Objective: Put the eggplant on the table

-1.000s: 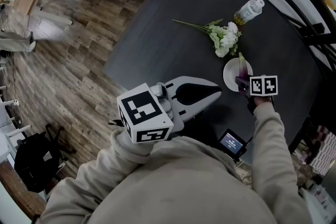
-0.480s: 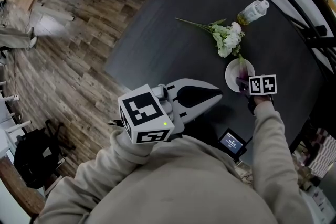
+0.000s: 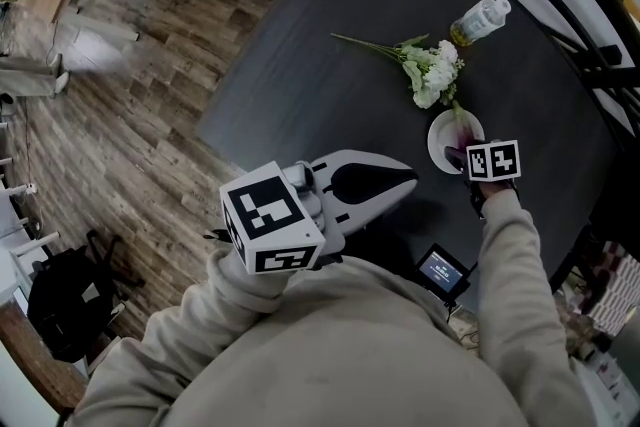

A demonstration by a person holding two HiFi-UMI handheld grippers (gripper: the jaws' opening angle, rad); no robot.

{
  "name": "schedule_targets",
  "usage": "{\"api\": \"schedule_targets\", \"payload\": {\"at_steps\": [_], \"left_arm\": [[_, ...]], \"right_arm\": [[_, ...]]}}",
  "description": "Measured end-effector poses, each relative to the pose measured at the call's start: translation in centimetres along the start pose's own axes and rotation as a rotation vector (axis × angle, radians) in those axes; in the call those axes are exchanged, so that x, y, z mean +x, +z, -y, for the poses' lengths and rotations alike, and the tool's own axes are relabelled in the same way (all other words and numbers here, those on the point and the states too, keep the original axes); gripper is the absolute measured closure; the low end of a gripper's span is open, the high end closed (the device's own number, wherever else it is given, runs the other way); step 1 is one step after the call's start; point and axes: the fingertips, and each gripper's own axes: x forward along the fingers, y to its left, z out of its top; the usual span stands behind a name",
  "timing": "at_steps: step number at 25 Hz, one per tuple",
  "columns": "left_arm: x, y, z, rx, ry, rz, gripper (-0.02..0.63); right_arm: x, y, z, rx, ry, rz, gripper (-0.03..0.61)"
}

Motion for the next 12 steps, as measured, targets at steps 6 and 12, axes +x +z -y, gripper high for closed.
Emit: {"api": "schedule_targets", "payload": {"at_steps": [6,12], "left_arm": [[-0.1,0.8,0.6,0.025,-0.016,-0.007,0.607],[0.3,0.8,0.8,0.035,-0.036,-0.021,0.607]], "right_arm": [[-0.5,-0.2,1.0,-0.041,-0.078,-0.025,0.238],[-1.5,-0.2,1.1,0.002,-0.067,0.014,0.236]]}}
